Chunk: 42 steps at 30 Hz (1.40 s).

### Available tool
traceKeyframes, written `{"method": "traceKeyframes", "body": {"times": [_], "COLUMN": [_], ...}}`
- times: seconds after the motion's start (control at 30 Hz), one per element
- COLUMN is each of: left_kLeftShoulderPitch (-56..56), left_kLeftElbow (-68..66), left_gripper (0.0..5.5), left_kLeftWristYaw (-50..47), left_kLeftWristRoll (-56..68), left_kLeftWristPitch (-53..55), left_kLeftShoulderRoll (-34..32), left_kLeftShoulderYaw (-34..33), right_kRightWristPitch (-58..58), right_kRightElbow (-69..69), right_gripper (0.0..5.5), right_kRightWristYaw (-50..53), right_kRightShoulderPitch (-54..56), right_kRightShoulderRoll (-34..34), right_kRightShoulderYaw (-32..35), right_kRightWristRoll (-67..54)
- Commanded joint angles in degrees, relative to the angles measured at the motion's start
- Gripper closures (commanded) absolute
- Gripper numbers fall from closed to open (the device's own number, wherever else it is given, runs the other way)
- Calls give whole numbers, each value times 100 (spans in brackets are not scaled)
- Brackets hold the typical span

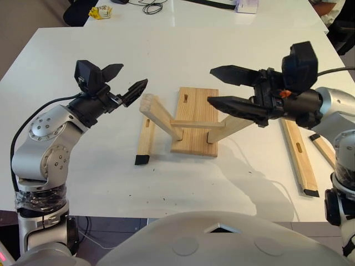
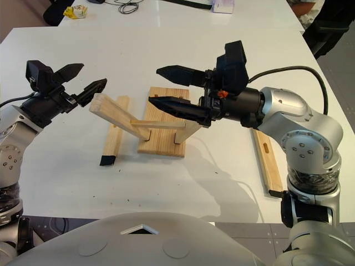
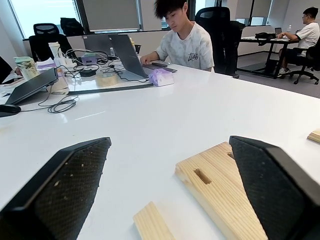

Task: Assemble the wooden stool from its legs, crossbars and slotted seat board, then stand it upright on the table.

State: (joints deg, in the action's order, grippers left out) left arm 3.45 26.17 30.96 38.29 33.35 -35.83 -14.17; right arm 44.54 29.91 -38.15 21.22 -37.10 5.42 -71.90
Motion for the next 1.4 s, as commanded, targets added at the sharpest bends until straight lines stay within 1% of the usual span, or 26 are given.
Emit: {"method": "traceKeyframes", "body": {"times": [0.03,0.1,0.17,0.2,0.23,0.3,0.33,0.4,0.43,0.5,0.53,0.63,0.7,0.8,0.87,0.93,1.0,1.13,1.2,1.27,1.33,1.4], "left_kLeftShoulderPitch": [-193,-264,-313,-404,-529,-988,-1244,-1662,-1775,-1844,-1860,-1929,-2019,-2119,-2175,-2196,-2163,-2108,-2168,-2233,-2273,-2213], "left_kLeftElbow": [196,251,339,488,670,1134,1350,1694,1791,1905,1951,2107,2259,2561,2831,2996,3035,3145,3176,3129,3104,3079], "left_gripper": [109,109,109,109,109,109,109,109,109,109,109,109,109,109,109,109,109,109,109,109,109,109], "left_kLeftWristYaw": [-252,-502,-842,-1026,-1233,-1528,-1655,-1901,-1995,-2108,-2143,-2194,-2256,-2303,-2306,-2261,-2238,-2224,-2185,-2125,-2167,-2239], "left_kLeftWristRoll": [-151,-281,-568,-604,-613,-748,-829,-858,-889,-1120,-1280,-1585,-1689,-1807,-1816,-1841,-1881,-1931,-1931,-2062,-2149,-2178], "left_kLeftWristPitch": [92,131,134,180,242,249,222,197,193,138,98,51,75,171,267,344,390,474,479,409,366,373], "left_kLeftShoulderRoll": [65,78,82,147,249,439,563,933,1072,1201,1203,1182,1216,1182,1135,1059,1007,975,982,896,925,996], "left_kLeftShoulderYaw": [-27,-86,-126,-205,-310,-419,-418,-270,-153,191,355,547,519,485,393,327,286,337,353,366,303,275], "right_kRightWristPitch": [152,170,157,156,185,187,192,199,152,7,-172,2,143,454,512,566,678,752,765,768,763,842], "right_kRightElbow": [-784,-1145,-1215,-1202,-1146,-666,-341,222,385,447,508,771,1307,2052,2282,2121,1803,1825,1785,1525,1355,1450], "right_gripper": [237,237,237,255,262,287,305,308,308,308,308,308,308,308,308,308,308,308,308,308,308,308], "right_kRightWristYaw": [679,1021,1477,1762,2065,2430,2573,2544,2419,2391,2411,3257,3704,3945,3505,3095,3072,3037,2756,2601,2612,2716], "right_kRightShoulderPitch": [736,809,503,306,96,-540,-932,-1795,-2094,-2315,-2355,-2416,-2689,-3020,-3193,-3175,-2896,-2647,-2609,-2424,-2219,-2161], "right_kRightShoulderRoll": [-102,-194,-331,-326,-283,-171,-99,-47,-136,-284,-382,-314,-277,-111,-262,-396,-417,-607,-817,-1038,-1156,-1060], "right_kRightShoulderYaw": [749,1029,1304,1456,1593,1707,1695,1513,1356,1016,767,581,542,663,797,1091,1318,1399,1538,1609,1531,1434], "right_kRightWristRoll": [-866,-883,-582,-562,-642,-531,-481,-143,223,1012,1600,2552,3013,2788,2375,1913,1600,1472,1344,1490,1695,1513]}}
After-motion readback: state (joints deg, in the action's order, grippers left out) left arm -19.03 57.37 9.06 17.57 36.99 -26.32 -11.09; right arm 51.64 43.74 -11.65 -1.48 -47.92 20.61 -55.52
